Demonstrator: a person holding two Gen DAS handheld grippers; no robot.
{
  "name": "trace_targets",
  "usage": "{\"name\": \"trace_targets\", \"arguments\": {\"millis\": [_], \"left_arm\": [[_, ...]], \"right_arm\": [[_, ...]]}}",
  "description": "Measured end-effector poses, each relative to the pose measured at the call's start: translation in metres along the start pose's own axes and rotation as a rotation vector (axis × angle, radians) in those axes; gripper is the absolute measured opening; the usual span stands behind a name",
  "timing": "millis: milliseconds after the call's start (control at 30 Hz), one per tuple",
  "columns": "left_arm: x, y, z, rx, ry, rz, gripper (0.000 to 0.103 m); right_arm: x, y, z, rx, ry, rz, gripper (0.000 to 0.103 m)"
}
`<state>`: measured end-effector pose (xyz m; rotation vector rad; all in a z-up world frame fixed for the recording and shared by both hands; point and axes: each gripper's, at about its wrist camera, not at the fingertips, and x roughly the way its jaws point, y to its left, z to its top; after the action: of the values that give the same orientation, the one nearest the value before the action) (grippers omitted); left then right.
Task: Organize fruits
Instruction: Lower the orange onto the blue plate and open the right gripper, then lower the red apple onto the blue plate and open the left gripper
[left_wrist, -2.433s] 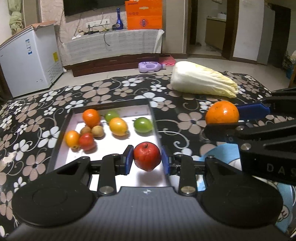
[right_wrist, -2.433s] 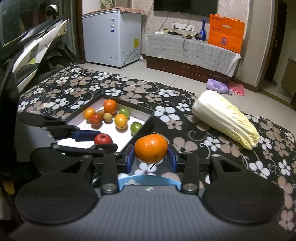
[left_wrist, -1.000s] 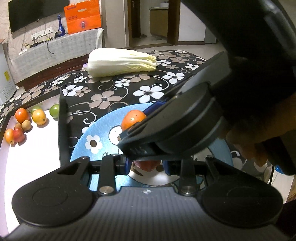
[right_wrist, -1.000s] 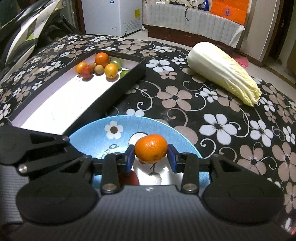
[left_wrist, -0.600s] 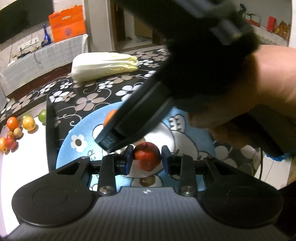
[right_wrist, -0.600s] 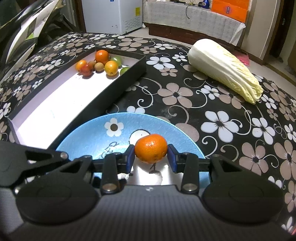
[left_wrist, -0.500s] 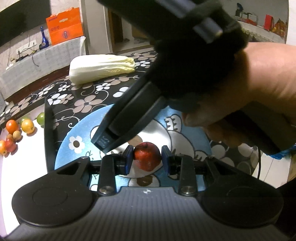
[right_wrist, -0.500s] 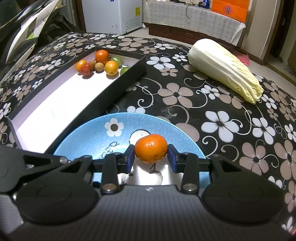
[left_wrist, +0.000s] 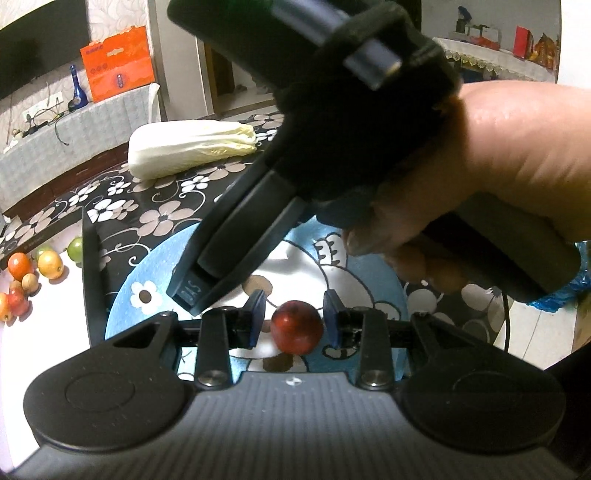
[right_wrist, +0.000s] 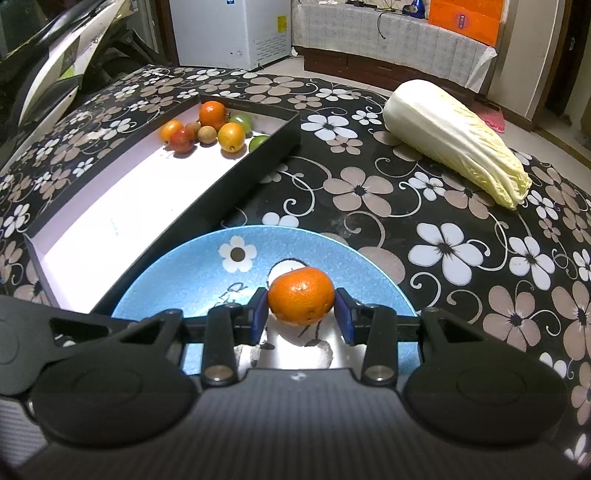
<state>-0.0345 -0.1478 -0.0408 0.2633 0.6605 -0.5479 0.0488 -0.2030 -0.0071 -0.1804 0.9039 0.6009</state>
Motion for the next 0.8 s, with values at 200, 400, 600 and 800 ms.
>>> {"name": "trace_targets", "arguments": {"millis": [200, 400, 600, 800], "left_arm": [[0.0, 0.0, 0.0, 0.004, -0.005, 0.0, 0.045], [-0.002, -0.001, 0.0, 0.0, -0.009, 0.013, 0.05], [-0.004, 0.001, 0.001, -0.012, -0.025, 0.029, 0.05], [-0.011, 0.004, 0.004, -0.026, -0.057, 0.031, 0.05]], "right_arm": [[-0.001, -0.002, 0.0, 0.005, -0.005, -0.004, 0.042], [-0.003, -0.003, 0.001, 0.011, -0.021, -0.012, 0.044], [-0.01, -0.005, 0.004, 0.024, -0.075, -0.003, 0.044], [-0.02, -0.003, 0.008, 0.029, -0.144, 0.016, 0.044]]}}
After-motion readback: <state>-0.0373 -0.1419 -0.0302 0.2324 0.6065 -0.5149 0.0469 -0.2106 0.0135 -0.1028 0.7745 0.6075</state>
